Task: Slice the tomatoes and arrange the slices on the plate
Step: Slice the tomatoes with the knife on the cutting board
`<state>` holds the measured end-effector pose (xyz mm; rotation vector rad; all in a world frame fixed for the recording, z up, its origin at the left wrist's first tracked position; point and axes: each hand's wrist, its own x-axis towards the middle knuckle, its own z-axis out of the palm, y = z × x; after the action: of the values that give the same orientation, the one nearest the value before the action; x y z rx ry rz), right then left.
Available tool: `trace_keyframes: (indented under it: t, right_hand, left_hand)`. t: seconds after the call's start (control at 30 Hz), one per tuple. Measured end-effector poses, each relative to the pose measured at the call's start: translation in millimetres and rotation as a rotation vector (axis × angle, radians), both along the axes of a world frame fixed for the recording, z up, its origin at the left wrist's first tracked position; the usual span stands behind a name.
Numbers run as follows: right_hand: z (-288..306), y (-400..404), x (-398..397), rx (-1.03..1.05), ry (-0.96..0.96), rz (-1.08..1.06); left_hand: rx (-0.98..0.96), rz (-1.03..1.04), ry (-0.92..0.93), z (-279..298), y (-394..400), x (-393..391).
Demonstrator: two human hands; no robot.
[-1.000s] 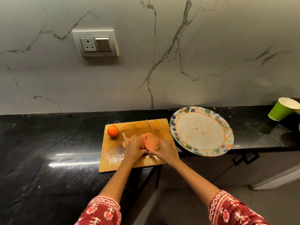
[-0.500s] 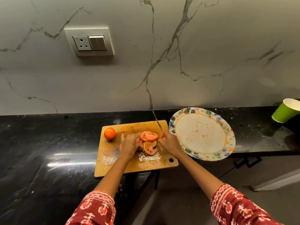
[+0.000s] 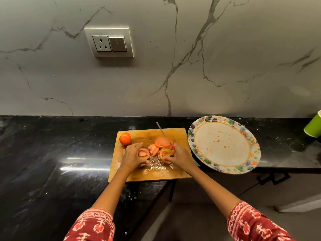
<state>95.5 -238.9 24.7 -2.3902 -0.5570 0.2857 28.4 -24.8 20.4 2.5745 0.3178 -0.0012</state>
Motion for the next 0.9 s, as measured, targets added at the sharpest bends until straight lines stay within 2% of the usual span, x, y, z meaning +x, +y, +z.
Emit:
trace_keyframes:
  t: [0.07,0.2,0.33,0.57,0.77,0.9]
  right_hand:
    - [-3.9,-0.5,-3.8,-0.063,-0.021,0.016]
    - [2.7,3.9,2.7,0.041,-0.056,-0.095]
    - [12.5,10.2,-1.9,0.072,-0.048,-0.073]
    - [2.1,16.4,-20.9,0.118,0.0,-0.129]
    - [14.6,18.6,-28.0,0.133,0.029,-0.163]
    - [16.5,24.9,-37.8,0.161,0.01,-0.162]
  left_hand:
    - [-0.035,0.017,0.022,-2.9,1.2,-7.9]
    - [-0.108,0.056,0.007,-4.2,4.8,-15.3]
    - [-0.224,0.069,-0.034,-0.2,10.5,-17.3]
    - [-0.228,0.011,0.0,-6.1,9.3,-21.4]
    - [-0.22,0.007,-0.036,-7.1,-2.7,-16.0]
    - [-0.284,0.044,-0.084,-3.9,-1.4,-19.3]
